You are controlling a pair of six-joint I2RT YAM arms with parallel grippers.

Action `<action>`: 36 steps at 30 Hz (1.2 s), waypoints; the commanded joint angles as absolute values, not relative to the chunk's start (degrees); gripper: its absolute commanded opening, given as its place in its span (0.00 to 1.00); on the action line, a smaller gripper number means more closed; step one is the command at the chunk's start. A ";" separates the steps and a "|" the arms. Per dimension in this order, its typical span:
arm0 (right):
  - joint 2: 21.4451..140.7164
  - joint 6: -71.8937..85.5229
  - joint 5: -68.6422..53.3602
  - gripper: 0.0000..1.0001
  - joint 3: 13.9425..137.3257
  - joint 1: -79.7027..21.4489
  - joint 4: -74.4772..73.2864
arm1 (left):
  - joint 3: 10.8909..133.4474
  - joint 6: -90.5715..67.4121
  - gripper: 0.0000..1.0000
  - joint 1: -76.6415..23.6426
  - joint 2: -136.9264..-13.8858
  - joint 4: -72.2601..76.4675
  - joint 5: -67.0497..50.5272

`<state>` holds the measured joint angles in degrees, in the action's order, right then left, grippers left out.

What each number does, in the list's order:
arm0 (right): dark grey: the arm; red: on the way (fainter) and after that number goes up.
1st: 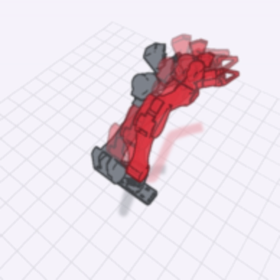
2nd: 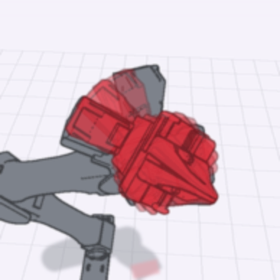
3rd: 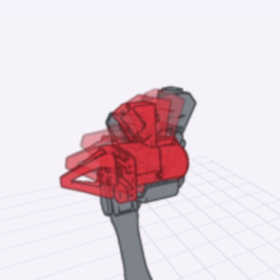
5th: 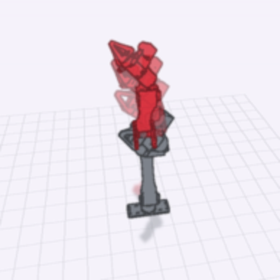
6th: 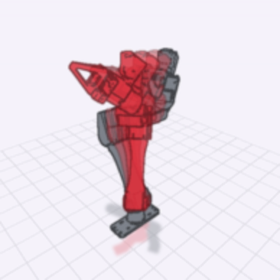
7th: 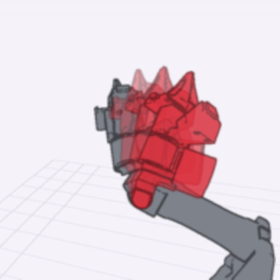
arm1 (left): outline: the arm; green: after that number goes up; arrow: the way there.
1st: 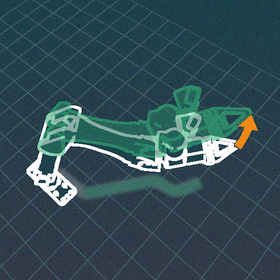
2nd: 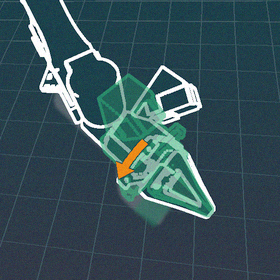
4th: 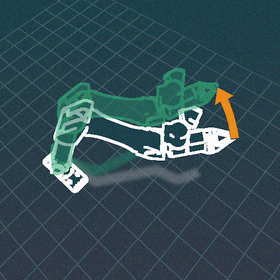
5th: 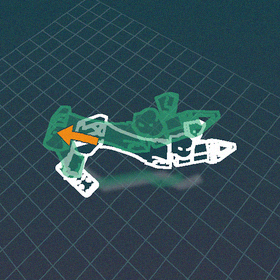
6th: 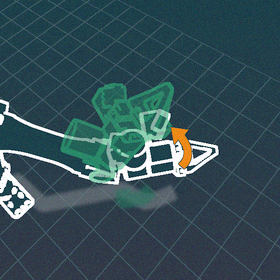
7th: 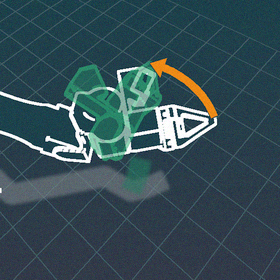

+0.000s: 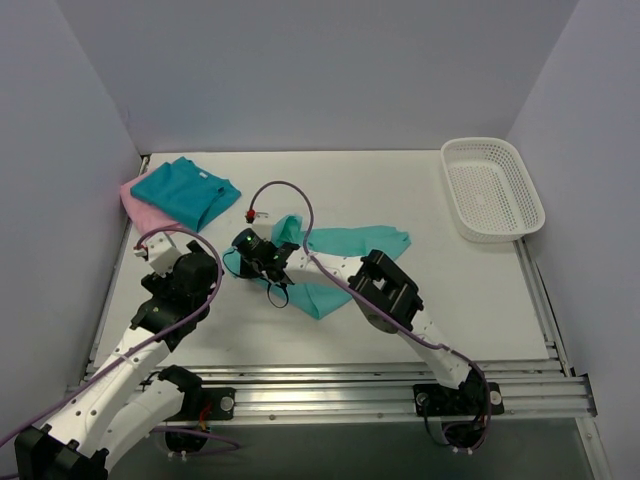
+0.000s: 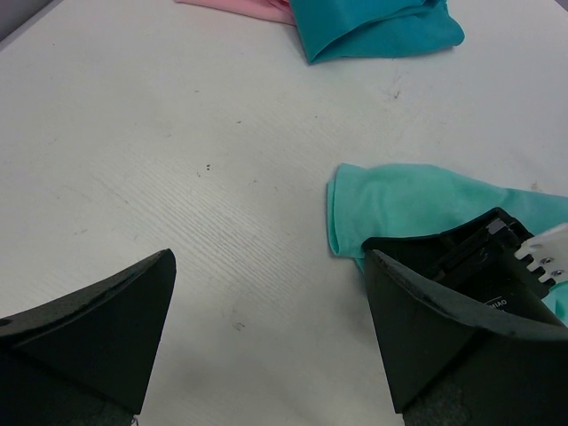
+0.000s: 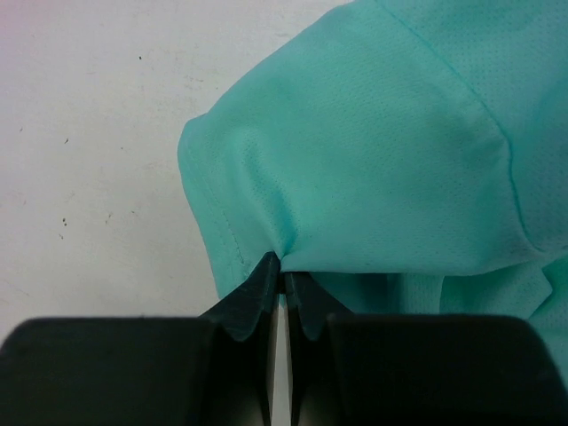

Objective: Fold and stack the t-shirts
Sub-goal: Flatten out the tshirt

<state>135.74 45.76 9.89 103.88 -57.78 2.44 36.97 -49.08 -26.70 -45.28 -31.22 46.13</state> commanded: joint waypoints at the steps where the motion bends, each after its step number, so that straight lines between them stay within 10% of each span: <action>1: 137.46 44.56 10.11 0.00 106.70 -57.13 1.85 | 37.00 -48.78 0.96 -26.89 -44.91 -29.00 46.23; 36: 99.78 32.61 30.75 0.00 110.31 -46.33 -18.54 | 39.90 -38.23 0.96 -35.94 -58.61 -11.52 29.00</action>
<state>105.56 33.98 25.56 112.38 -49.01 -16.43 36.91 -41.80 -34.09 -55.81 -17.61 30.22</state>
